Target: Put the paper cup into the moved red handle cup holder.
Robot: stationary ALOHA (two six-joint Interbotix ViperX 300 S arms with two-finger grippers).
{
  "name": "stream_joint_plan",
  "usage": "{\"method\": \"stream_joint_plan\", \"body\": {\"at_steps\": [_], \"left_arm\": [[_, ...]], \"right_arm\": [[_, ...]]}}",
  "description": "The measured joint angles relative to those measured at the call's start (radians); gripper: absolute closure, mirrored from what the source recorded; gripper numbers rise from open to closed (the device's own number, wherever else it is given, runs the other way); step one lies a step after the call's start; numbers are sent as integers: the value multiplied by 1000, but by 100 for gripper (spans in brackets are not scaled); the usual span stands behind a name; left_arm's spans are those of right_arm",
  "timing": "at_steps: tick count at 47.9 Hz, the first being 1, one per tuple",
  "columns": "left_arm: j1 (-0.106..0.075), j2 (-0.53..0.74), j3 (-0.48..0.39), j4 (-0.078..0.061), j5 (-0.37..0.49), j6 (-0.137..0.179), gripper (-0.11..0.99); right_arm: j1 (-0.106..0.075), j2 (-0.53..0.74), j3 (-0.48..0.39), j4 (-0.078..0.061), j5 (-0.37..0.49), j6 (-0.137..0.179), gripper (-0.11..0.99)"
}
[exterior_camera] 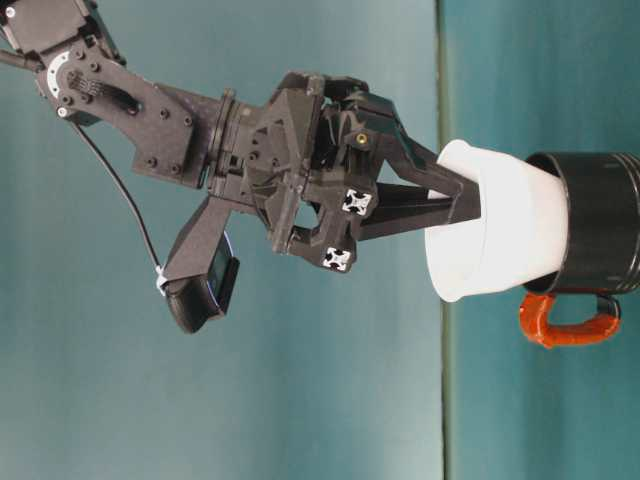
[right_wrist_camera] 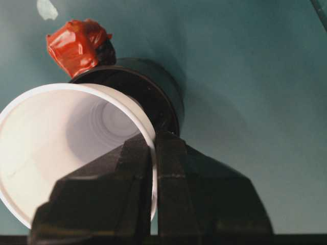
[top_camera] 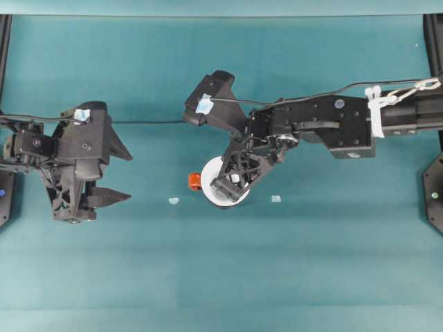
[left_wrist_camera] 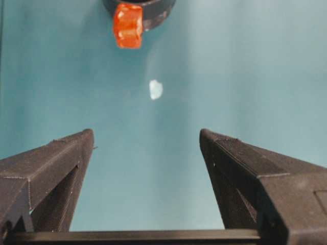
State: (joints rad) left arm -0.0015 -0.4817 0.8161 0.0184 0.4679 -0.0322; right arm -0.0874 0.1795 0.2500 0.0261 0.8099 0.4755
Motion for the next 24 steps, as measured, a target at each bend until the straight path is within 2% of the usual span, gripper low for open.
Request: {"method": "stream_joint_plan", "body": {"at_steps": [6, 11, 16, 24], "left_arm": [[0, 2, 0, 0, 2, 0, -3], [0, 2, 0, 0, 0, 0, -3], [0, 2, 0, 2, 2, 0, -3], [0, 0, 0, 2, 2, 0, -3]], "right_arm": [[0, 0, -2, 5, 0, -2, 94], [0, 0, -5, 5, 3, -2, 82], [0, 2, -12, 5, 5, -2, 59], [9, 2, -28, 5, 35, -2, 10]]}}
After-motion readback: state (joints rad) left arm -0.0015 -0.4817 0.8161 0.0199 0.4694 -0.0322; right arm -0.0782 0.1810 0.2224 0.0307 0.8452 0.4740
